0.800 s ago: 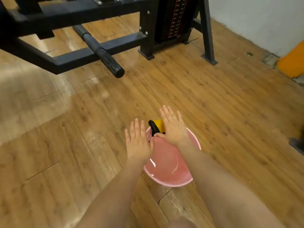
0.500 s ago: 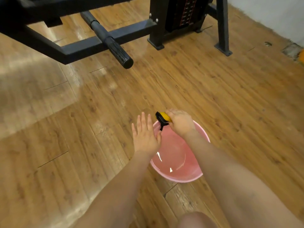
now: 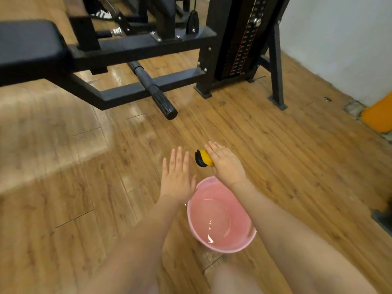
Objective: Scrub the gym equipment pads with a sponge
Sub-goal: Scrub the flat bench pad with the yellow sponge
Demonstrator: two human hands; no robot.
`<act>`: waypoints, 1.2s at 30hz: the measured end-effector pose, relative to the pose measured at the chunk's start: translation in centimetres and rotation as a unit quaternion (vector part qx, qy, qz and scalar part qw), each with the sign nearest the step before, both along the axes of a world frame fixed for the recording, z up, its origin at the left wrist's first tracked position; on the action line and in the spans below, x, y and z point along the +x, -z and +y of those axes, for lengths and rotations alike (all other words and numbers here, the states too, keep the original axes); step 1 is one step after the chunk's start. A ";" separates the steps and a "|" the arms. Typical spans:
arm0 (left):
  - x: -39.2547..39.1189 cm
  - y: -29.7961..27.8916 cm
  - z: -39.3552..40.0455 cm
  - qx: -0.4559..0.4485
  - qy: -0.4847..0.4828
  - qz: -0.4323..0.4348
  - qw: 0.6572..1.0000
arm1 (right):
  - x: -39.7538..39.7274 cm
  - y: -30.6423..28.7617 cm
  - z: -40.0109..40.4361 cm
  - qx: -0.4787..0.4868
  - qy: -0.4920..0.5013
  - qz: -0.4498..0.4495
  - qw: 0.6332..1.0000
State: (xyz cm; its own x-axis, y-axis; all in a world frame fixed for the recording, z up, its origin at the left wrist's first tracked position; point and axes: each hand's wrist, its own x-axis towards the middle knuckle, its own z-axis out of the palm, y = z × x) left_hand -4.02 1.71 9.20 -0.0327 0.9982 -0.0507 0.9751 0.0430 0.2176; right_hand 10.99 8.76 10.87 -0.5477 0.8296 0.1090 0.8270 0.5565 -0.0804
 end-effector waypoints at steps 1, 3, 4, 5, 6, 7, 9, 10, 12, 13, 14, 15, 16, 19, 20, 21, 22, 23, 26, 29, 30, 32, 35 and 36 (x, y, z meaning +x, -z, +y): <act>-0.8 -1.0 0.0 0.006 -0.012 0.002 1.000 | -0.9 -0.9 0.1 0.002 -0.012 0.003 1.000; -2.7 -2.6 0.0 0.011 -0.035 0.015 0.999 | -2.9 -2.4 0.4 0.006 -0.038 -0.004 0.999; -3.7 -3.1 -0.2 0.013 -0.048 0.025 0.998 | -4.0 -3.0 0.5 0.006 -0.052 -0.009 0.999; -4.7 -3.4 -0.3 0.014 -0.062 0.037 0.997 | -5.2 -3.6 0.7 0.008 -0.065 -0.009 0.998; -5.7 -3.6 -0.5 0.017 -0.077 0.047 0.996 | -6.4 -3.8 0.9 0.010 -0.077 -0.007 0.997; -6.7 -3.8 -0.6 0.022 -0.092 0.056 0.994 | -7.6 -3.8 1.0 0.015 -0.089 -0.010 0.996; -8.8 -3.8 -1.0 0.027 -0.115 0.078 0.990 | -9.9 -3.2 1.1 0.022 -0.120 -0.005 0.993; -9.9 -3.8 -1.4 0.024 -0.123 0.090 0.988 | -11.1 -2.8 1.0 0.027 -0.136 0.007 0.990; -12.1 -3.9 -2.2 0.014 -0.144 0.108 0.984 | -13.7 -2.5 0.6 0.014 -0.165 0.006 0.986; -13.2 -4.2 -2.6 0.014 -0.156 0.113 0.981 | -15.1 -2.6 0.5 0.013 -0.179 0.007 0.984; -14.4 -4.7 -2.9 0.016 -0.167 0.116 0.979 | -16.5 -3.0 0.4 0.017 -0.189 0.015 0.982; -15.7 -5.4 -3.0 0.019 -0.179 0.116 0.977 | -18.0 -3.7 0.3 0.022 -0.198 0.025 0.980; -17.0 -6.3 -3.2 0.022 -0.192 0.114 0.974 | -19.7 -4.7 0.2 0.025 -0.209 0.026 0.977; -21.1 -10.4 -4.0 0.020 -0.221 0.118 0.968 | -24.8 -8.9 0.3 0.015 -0.243 0.032 0.969; -22.5 -11.9 -4.2 0.023 -0.231 0.117 0.966 | -26.3 -10.6 0.4 0.014 -0.248 0.036 0.968; -23.9 -13.4 -4.4 0.025 -0.241 0.122 0.962 | -27.7 -12.3 0.7 0.015 -0.249 0.043 0.967; -25.4 -14.7 -4.4 0.026 -0.251 0.127 0.959 | -29.1 -13.8 1.0 0.018 -0.251 0.050 0.967; -26.7 -16.0 -4.3 0.026 -0.258 0.130 0.957 | -30.3 -15.3 1.4 0.017 -0.253 0.052 0.966; -30.5 -18.8 -3.0 0.055 -0.267 0.145 0.951 | -33.5 -17.9 3.5 0.020 -0.251 0.061 0.966; -34.0 -19.2 -0.3 0.077 -0.268 0.156 0.948 | -36.7 -17.4 6.4 0.048 -0.266 0.080 0.959; -35.0 -18.7 0.5 0.082 -0.273 0.160 0.945 | -37.7 -16.7 7.2 0.063 -0.268 0.090 0.957; -36.9 -17.1 2.0 0.082 -0.277 0.179 0.941 | -39.6 -15.0 8.4 0.093 -0.274 0.137 0.947; -39.4 -15.1 4.1 0.066 -0.258 0.208 0.941 | -42.3 -13.3 10.2 0.124 -0.282 0.182 0.934; -39.9 -14.8 4.8 0.064 -0.248 0.209 0.944 | -43.0 -13.4 10.6 0.129 -0.289 0.188 0.930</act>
